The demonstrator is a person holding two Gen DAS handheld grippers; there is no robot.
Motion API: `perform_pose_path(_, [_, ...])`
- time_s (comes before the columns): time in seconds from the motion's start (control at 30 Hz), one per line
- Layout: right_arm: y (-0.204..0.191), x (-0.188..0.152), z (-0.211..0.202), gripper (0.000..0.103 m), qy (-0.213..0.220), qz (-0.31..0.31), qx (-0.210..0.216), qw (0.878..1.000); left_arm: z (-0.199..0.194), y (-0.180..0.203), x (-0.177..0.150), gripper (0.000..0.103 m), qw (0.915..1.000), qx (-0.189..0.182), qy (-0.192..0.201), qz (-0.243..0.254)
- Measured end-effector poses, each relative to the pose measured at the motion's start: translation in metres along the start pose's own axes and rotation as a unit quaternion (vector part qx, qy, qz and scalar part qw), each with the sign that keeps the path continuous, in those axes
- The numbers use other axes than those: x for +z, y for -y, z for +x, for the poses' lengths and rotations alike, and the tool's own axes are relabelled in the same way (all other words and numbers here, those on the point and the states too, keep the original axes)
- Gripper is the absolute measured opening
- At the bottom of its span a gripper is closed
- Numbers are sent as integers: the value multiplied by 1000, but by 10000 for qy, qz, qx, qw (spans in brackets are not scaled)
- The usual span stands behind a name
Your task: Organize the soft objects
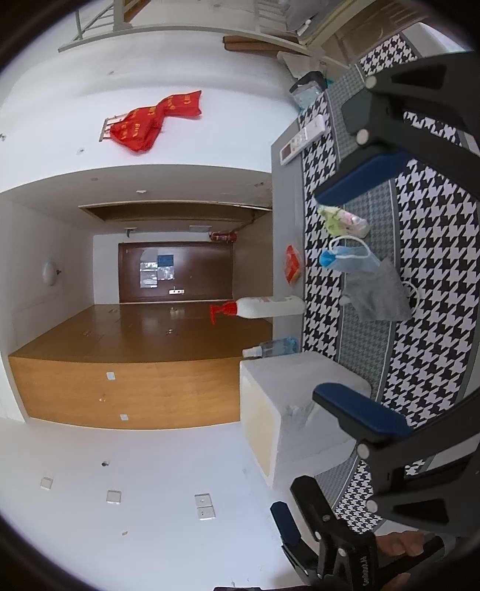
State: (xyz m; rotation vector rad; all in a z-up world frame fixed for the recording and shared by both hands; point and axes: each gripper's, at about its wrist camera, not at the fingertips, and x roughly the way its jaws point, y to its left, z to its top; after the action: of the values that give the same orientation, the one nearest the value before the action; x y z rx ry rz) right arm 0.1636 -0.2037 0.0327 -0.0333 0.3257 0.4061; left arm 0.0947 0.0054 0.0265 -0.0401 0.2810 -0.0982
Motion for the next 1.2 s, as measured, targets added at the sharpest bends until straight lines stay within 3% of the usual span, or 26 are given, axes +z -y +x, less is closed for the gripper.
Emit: perform_pose_path(1.2, [58, -26, 15, 98, -492, 373, -461, 9970, 66, 56, -31, 102, 9924, -678, -1008, 213])
